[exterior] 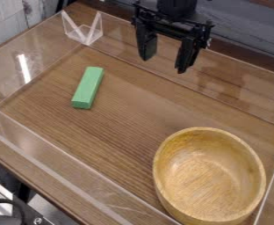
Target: Put the green block in the brown bowl
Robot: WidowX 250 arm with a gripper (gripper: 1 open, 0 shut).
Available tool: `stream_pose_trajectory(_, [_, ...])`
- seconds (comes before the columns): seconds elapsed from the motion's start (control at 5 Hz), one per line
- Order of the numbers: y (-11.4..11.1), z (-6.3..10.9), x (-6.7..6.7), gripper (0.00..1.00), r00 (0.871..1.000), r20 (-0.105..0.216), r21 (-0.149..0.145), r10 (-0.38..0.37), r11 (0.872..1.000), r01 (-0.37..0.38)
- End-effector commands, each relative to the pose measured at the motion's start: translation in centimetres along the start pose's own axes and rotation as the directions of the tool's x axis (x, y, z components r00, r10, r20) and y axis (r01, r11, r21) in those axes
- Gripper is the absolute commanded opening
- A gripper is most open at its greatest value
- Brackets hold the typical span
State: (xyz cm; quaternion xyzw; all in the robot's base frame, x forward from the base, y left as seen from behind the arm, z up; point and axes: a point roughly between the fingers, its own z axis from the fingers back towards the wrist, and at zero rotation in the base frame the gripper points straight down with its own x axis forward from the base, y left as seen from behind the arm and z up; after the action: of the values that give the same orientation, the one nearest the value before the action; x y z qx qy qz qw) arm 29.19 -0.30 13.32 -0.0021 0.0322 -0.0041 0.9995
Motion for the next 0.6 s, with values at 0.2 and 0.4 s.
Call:
stream_pose_trajectory(0.2, [7.1,-2.4,-1.5,1.0,0.995,0.001,-0.001,0.097,0.995,-0.097])
stream_pose_trajectory(0.4, [10.9,-2.8,-2.8,1.0,0.988,0.051,0.0,0.144,0.99,-0.144])
